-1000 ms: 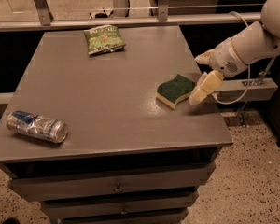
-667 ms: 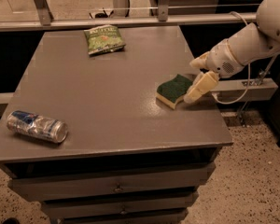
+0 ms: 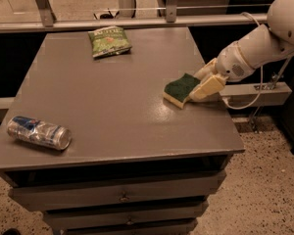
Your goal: Move sponge near redbull can
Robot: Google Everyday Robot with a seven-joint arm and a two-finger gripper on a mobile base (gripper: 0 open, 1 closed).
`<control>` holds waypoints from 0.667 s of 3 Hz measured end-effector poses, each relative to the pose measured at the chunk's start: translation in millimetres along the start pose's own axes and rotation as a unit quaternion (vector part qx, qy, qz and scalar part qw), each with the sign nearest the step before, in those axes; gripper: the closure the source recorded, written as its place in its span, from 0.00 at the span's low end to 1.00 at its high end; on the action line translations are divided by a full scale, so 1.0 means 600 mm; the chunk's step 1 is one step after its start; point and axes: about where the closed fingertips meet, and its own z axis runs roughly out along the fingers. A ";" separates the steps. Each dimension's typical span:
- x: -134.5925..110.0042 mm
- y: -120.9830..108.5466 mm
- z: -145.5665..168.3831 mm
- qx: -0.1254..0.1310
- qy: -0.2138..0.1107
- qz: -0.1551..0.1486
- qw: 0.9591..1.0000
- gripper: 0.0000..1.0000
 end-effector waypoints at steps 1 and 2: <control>-0.025 0.004 -0.022 0.009 -0.003 -0.004 1.000 0.86; -0.078 0.015 -0.071 0.036 -0.014 -0.014 0.999 1.00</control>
Offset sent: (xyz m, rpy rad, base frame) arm -0.0129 0.0146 0.1204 0.0075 -0.1607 -0.0582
